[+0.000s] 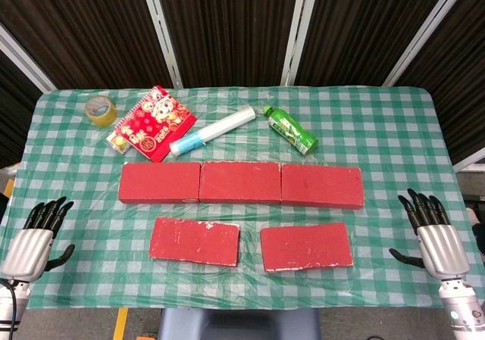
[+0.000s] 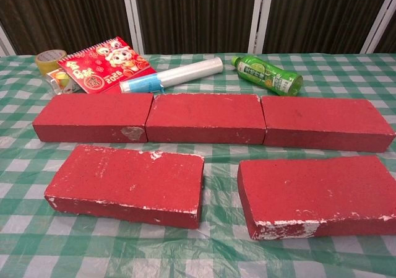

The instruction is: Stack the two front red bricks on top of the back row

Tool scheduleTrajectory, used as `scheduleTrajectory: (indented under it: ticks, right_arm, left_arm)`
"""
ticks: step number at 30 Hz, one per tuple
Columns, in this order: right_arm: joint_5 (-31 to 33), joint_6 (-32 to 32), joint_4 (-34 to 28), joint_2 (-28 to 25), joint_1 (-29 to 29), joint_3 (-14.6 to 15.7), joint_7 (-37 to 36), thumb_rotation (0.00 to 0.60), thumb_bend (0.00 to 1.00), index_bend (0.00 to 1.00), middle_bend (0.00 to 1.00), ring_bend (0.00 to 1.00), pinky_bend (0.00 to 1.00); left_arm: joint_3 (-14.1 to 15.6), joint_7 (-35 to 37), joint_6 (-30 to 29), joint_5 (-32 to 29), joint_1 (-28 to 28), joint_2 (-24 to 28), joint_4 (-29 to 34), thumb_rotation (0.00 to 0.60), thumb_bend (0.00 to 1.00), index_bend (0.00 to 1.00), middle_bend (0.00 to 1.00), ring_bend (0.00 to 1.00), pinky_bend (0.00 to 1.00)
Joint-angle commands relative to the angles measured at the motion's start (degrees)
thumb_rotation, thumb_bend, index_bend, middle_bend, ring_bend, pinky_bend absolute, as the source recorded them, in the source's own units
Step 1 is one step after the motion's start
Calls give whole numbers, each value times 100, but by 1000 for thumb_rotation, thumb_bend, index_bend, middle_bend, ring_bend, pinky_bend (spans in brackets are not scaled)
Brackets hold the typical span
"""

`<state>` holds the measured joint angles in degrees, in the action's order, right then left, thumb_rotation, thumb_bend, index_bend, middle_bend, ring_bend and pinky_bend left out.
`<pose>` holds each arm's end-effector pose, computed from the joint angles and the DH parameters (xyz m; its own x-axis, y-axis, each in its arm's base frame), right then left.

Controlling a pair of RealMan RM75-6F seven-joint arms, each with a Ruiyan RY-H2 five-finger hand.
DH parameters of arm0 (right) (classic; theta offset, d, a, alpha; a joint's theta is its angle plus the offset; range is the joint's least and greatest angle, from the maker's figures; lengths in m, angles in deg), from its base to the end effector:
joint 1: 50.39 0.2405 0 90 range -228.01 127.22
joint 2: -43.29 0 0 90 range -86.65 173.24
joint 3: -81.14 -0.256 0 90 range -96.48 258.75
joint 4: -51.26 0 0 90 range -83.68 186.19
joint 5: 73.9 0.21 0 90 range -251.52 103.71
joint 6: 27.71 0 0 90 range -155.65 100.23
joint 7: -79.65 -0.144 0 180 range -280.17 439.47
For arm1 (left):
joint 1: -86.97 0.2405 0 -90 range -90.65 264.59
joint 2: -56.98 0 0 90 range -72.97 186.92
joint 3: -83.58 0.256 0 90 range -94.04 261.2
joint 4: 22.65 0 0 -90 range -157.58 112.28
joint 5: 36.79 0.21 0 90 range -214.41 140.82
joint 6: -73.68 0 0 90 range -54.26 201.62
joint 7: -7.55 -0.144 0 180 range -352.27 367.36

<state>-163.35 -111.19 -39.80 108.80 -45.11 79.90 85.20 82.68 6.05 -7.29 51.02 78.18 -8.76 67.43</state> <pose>-0.3079 -0.1770 0.1423 0.4883 -0.0477 0.8713 -0.8714 -0.0803 0.4840 -0.3065 0.1949 0.1378 0.4405 0.0758 0.8945 0.8957 -0.1036 -0.4323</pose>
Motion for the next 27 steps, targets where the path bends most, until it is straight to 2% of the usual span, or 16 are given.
scheduleTrajectory:
  ticks: [1,4,9,16,21,27]
  right_arm:
    - [-36,21,-7,-16,1,32,-12,600,133,0,0,0,0]
    - [-79,-52,-35,-60,-39,54,-66,600,133,0,0,0,0]
    - [-213,-121,-51,-82,-73,121,-98,600,133,0,0,0,0]
    - [-165,-164,-48,-90,-104,94,-102,600,133,0,0,0,0]
    - [-133,-110,-54,-134,-102,105,-155,600,133,0,0,0,0]
    - [-133,-89,-76,-182,-112,126,-210,600,133,0,0,0,0]
  left_arm:
    - [64,785,-255,505,-35,-204,-319,600,317,0,0,0,0]
    - [145,957,-55,756,-234,-369,-533,600,314,0,0,0,0]
    - [242,759,1090,950,-950,-440,-409,600,314,0,0,0,0]
    - [65,230,2256,683,-1722,-658,-81,600,313,0,0,0,0]
    - [24,469,2679,535,-2061,-816,-83,600,304,0,0,0,0]
    - [126,762,2723,603,-2214,-774,6,600,286,0,0,0,0]
